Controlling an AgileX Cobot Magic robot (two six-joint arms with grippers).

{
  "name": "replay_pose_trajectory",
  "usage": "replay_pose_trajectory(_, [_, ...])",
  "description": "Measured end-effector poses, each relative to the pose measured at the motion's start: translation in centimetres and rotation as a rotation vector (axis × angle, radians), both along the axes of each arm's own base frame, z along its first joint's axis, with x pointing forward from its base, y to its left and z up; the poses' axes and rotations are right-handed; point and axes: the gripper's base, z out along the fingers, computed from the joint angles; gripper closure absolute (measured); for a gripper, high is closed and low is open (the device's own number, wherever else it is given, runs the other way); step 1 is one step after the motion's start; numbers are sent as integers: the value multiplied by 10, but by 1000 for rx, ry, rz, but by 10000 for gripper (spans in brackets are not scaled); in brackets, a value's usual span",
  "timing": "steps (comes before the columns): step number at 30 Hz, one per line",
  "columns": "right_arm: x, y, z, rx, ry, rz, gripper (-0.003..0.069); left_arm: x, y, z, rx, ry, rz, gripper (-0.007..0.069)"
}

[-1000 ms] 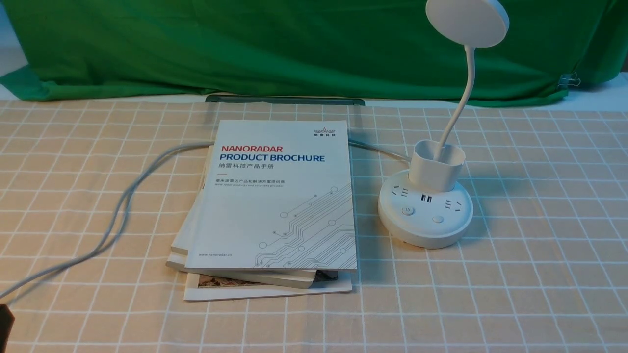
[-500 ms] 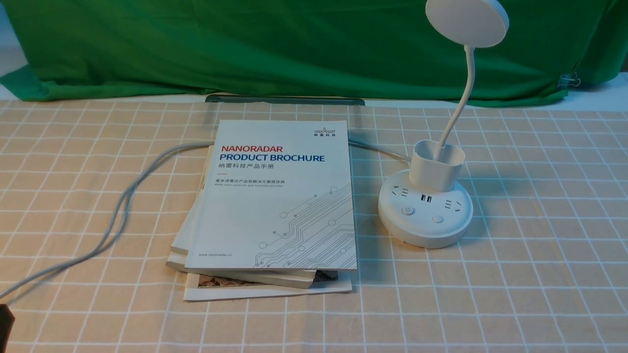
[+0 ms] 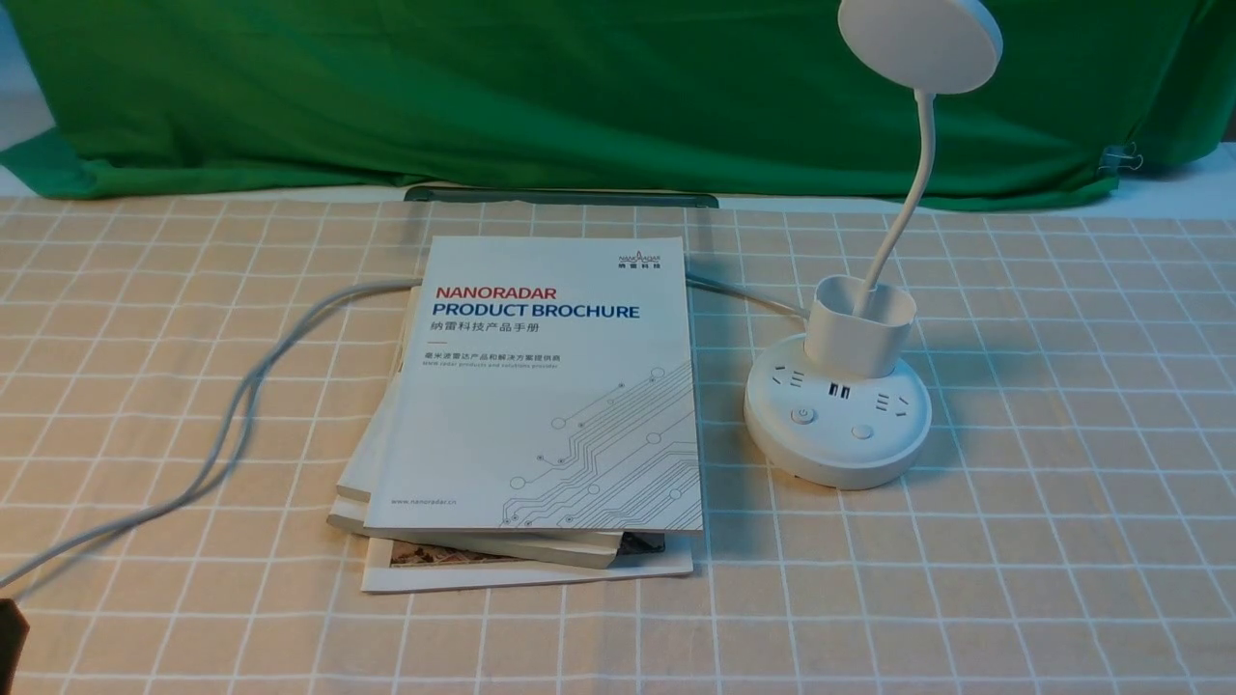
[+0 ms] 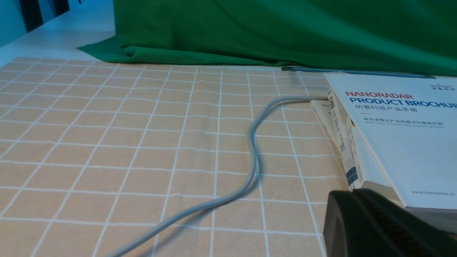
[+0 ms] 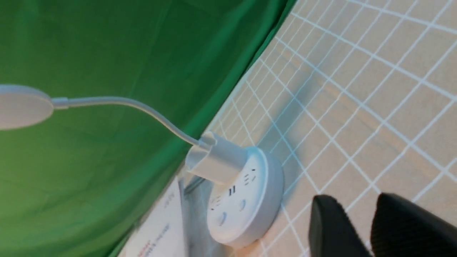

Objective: Turn on the table lamp on the light coffee tablecloth with your hand.
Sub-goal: 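Press the button on the base of the white desk lamp with the right gripper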

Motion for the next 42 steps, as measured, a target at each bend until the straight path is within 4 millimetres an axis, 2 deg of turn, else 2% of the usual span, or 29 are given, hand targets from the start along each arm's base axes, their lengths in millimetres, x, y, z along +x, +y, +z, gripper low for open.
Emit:
replay_pose_trajectory(2, [0, 1, 0, 4, -1, 8, 418, 0, 0, 0, 0, 0, 0, 603])
replay_pose_trajectory(5, [-1, 3, 5, -101, -23, 54, 450, 0, 0, 0, 0, 0, 0, 603])
replay_pose_trajectory(8, [-5, 5, 37, -324, -141, 115, 568, 0, 0, 0, 0, 0, 0, 603])
replay_pose_trajectory(9, [-7, 6, 60, -445, -212, 137, 608, 0, 0, 0, 0, 0, 0, 603])
replay_pose_trajectory(10, [-7, 6, 60, -462, -209, 144, 611, 0, 0, 0, 0, 0, 0, 603])
replay_pose_trajectory(12, [-6, 8, 93, -632, -266, 191, 626, 0, 0, 0, 0, 0, 0, 603])
replay_pose_trajectory(13, [-6, 9, 99, -644, -279, 195, 627, 0, 0, 0, 0, 0, 0, 603])
replay_pose_trajectory(14, [-2, 11, 120, -747, -278, 238, 627, 0, 0, 0, 0, 0, 0, 603])
replay_pose_trajectory(16, [6, 16, 143, -854, -246, 315, 627, 0, 0, 0, 0, -1, 0, 603])
replay_pose_trajectory(19, [22, 24, 167, -966, -152, 446, 627, 0, 0, 0, 0, 0, 0, 603])
replay_pose_trajectory(21, [31, 27, 173, -994, -89, 512, 627, 0, 0, 0, 0, 0, 0, 603])
replay_pose_trajectory(22, [47, 32, 178, -1028, 18, 617, 627, 0, 0, 0, 0, 0, 0, 603])
replay_pose_trajectory(23, [46, 32, 179, -1029, 20, 623, 627, 0, 0, 0, 0, 0, 0, 603])
replay_pose_trajectory(25, [72, 40, 182, -1070, 170, 784, 627, 0, 0, 0, 0, 0, 0, 603])
replay_pose_trajectory(27, [90, 45, 182, -1085, 261, 884, 627, 0, 0, 0, 0, 0, 0, 603])
replay_pose_trajectory(28, [92, 46, 184, -1087, 263, 889, 627, 0, 0, 0, 0, 0, 0, 603])
replay_pose_trajectory(29, [112, 51, 183, -1089, 328, 954, 627, 0, 0, 0, 0, 0, 0, 603])
replay_pose_trajectory(31, [131, 57, 179, -1095, 380, 1011, 627, 0, 0, 0, 0, 0, 0, 603])
replay_pose_trajectory(36, [176, 86, 152, -1200, 516, 1129, 627, 0, 0, 0, 0, 0, 0, 603])
replay_pose_trajectory(42, [218, 122, 105, -1319, 661, 1207, 627, 0, 0, 0, 0, 0, 0, 603])
